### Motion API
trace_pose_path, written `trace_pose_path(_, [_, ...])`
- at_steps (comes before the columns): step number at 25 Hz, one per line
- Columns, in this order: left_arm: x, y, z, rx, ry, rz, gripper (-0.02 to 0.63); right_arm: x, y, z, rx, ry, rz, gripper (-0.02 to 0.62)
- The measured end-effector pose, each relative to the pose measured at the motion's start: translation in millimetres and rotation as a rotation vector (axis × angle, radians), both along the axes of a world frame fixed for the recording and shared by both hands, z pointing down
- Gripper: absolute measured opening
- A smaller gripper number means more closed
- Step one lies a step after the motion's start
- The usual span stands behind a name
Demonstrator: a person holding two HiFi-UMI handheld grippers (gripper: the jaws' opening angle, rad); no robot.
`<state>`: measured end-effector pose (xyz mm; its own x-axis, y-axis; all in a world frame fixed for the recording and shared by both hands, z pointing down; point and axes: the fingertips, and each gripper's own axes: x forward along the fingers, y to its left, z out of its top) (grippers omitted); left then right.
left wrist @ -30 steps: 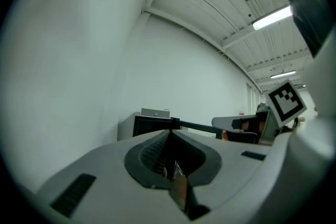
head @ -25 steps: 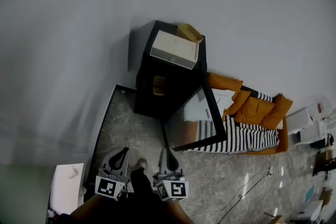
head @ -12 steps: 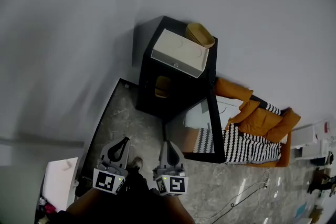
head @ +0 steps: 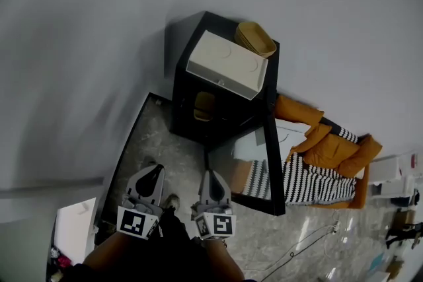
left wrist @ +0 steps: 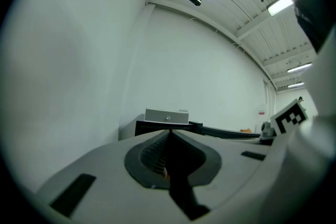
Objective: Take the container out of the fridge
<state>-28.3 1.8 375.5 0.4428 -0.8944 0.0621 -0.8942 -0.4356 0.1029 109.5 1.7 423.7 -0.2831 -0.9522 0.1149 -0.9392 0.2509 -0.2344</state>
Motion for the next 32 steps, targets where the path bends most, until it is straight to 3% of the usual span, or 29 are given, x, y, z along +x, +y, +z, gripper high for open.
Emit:
trace_pose_path(10, [4, -50, 24, -0.034, 0.028, 0.061, 0.008, 1, -62, 45, -0.043, -0.066, 0.06, 0.0])
trace_pose_path(13, [7, -61, 40, -0.109, 0.037, 0.096, 0.008, 3, -81, 61, -0.057, -0.109, 0.079, 0.0])
trace_pose_path(16, [5, -77, 47, -0.125, 0.035, 0.109, 0.008, 8, -102, 81, -0.074, -0.142, 0.104, 0.0])
trace_pose_path(32, [9, -125, 106, -0.192, 0.031, 0.168, 0.008, 46, -181, 237, -0.213, -0.487, 0.273, 0.0])
